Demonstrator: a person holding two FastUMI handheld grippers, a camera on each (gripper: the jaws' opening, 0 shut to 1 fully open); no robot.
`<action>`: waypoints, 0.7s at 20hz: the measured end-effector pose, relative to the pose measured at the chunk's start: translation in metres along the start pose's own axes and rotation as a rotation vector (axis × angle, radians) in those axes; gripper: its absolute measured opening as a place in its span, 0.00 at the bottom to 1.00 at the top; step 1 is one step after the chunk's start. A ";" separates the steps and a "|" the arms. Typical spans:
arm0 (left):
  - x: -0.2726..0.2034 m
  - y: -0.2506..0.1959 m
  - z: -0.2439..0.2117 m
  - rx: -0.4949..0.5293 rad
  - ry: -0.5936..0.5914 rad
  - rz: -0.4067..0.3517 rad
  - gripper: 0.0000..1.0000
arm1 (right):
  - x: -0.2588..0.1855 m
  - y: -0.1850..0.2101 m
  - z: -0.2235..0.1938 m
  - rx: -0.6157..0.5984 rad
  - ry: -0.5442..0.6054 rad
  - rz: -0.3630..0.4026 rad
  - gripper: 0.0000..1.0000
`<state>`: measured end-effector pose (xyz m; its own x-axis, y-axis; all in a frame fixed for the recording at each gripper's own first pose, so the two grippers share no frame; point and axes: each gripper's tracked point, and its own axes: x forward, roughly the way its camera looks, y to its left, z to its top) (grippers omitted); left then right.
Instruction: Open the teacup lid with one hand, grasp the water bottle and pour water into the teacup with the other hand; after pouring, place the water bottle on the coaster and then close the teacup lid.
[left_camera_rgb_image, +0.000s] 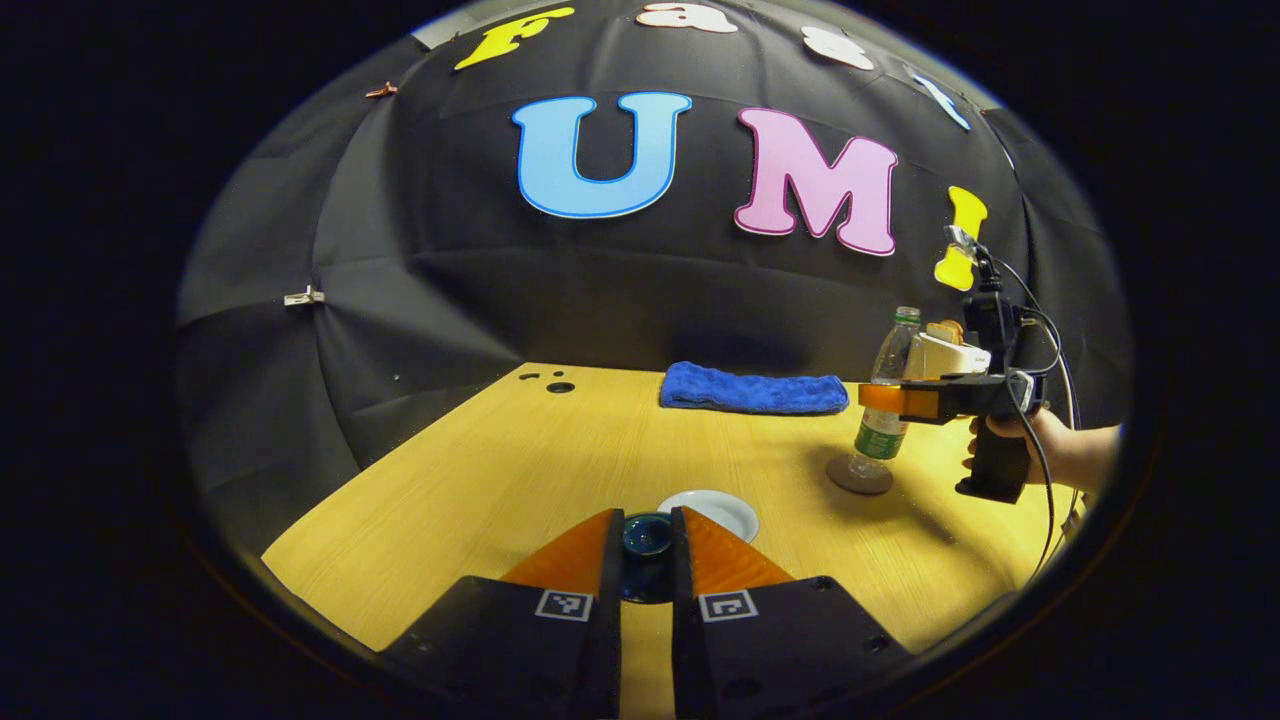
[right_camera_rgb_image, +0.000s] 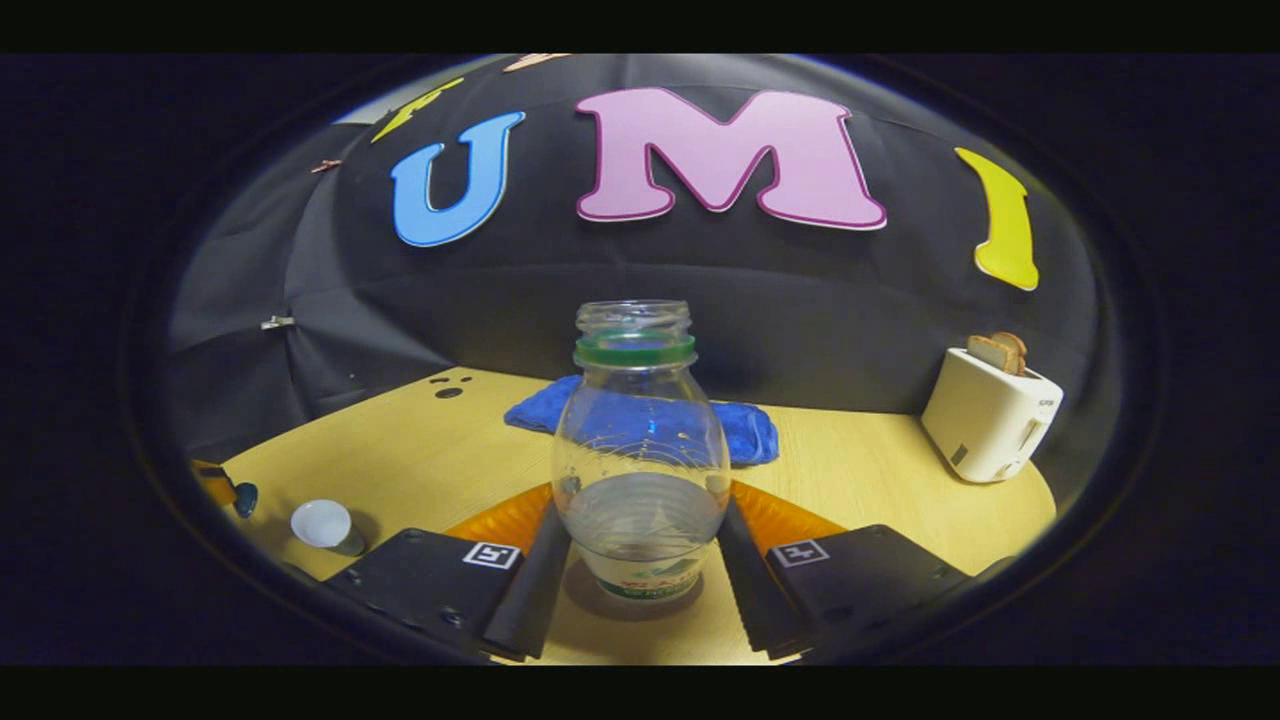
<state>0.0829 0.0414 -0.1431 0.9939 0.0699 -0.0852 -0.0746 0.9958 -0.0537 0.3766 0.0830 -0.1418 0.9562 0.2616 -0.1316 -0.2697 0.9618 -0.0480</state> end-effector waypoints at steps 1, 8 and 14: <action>0.001 -0.001 0.000 -0.001 0.000 -0.001 0.24 | 0.000 0.000 -0.002 -0.002 0.008 0.002 0.76; -0.002 -0.003 0.006 -0.011 -0.024 -0.005 0.24 | 0.000 0.003 -0.020 -0.053 0.059 0.021 0.80; 0.000 -0.004 0.011 -0.006 -0.033 -0.005 0.24 | -0.004 -0.002 -0.023 -0.090 0.064 0.011 0.99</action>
<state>0.0843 0.0378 -0.1317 0.9964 0.0666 -0.0520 -0.0697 0.9958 -0.0600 0.3708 0.0782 -0.1638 0.9446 0.2636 -0.1955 -0.2922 0.9468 -0.1349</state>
